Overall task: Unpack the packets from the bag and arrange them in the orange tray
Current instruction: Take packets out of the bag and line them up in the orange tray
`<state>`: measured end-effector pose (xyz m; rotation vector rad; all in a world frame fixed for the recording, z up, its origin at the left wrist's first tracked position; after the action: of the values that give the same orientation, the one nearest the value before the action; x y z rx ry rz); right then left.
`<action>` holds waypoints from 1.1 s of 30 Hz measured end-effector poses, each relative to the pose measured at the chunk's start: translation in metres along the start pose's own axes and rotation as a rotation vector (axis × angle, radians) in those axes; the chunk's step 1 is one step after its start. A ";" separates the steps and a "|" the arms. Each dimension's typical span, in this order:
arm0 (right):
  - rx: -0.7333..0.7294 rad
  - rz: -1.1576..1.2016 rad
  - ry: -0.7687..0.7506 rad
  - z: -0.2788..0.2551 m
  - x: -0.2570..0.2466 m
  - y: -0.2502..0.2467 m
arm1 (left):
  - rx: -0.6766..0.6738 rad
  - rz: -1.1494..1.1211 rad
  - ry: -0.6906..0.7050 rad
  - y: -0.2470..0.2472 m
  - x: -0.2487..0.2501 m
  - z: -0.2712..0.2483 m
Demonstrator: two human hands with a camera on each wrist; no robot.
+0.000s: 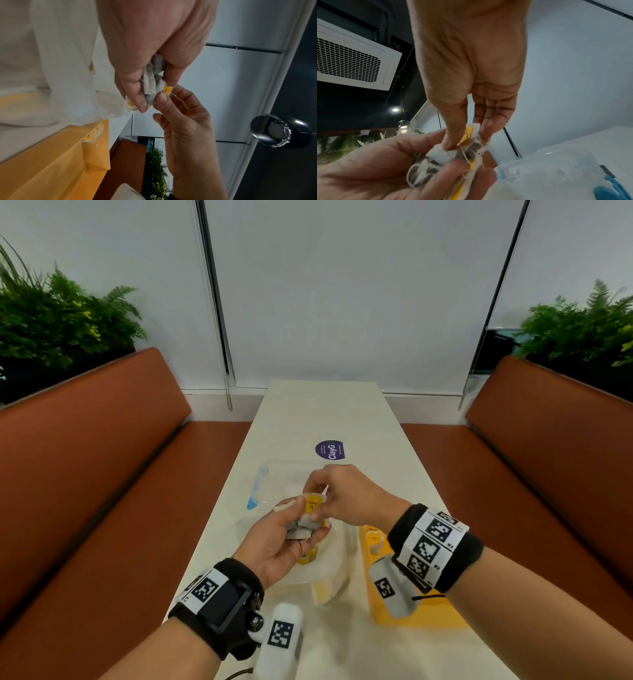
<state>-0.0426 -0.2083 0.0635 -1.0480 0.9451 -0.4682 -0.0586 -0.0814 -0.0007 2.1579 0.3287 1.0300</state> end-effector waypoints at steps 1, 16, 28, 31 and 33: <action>0.043 0.018 -0.003 0.000 -0.002 0.000 | 0.001 -0.015 0.007 0.001 0.000 -0.001; 0.055 0.022 0.073 -0.015 0.005 -0.034 | 0.132 -0.113 0.030 -0.010 0.004 -0.002; -0.321 -0.439 0.435 -0.039 0.102 0.019 | 0.153 -0.063 0.043 -0.003 0.008 -0.012; -0.370 -0.422 0.466 -0.037 0.114 0.036 | 0.154 -0.061 0.037 -0.005 0.009 -0.011; -0.371 -0.401 0.469 -0.034 0.120 0.044 | 0.168 -0.068 0.039 -0.005 0.009 -0.011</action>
<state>-0.0104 -0.2929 -0.0327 -1.5139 1.2703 -0.9235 -0.0604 -0.0678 0.0055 2.2600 0.5200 1.0392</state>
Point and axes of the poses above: each hand's wrist, its own z-axis towards the middle knuckle, its own y-axis out of the palm, x = y × z, the point moved 3 cm from there along z, towards the middle knuckle, and after that the axes turned 12 degrees about -y, right-handed, at the moved point
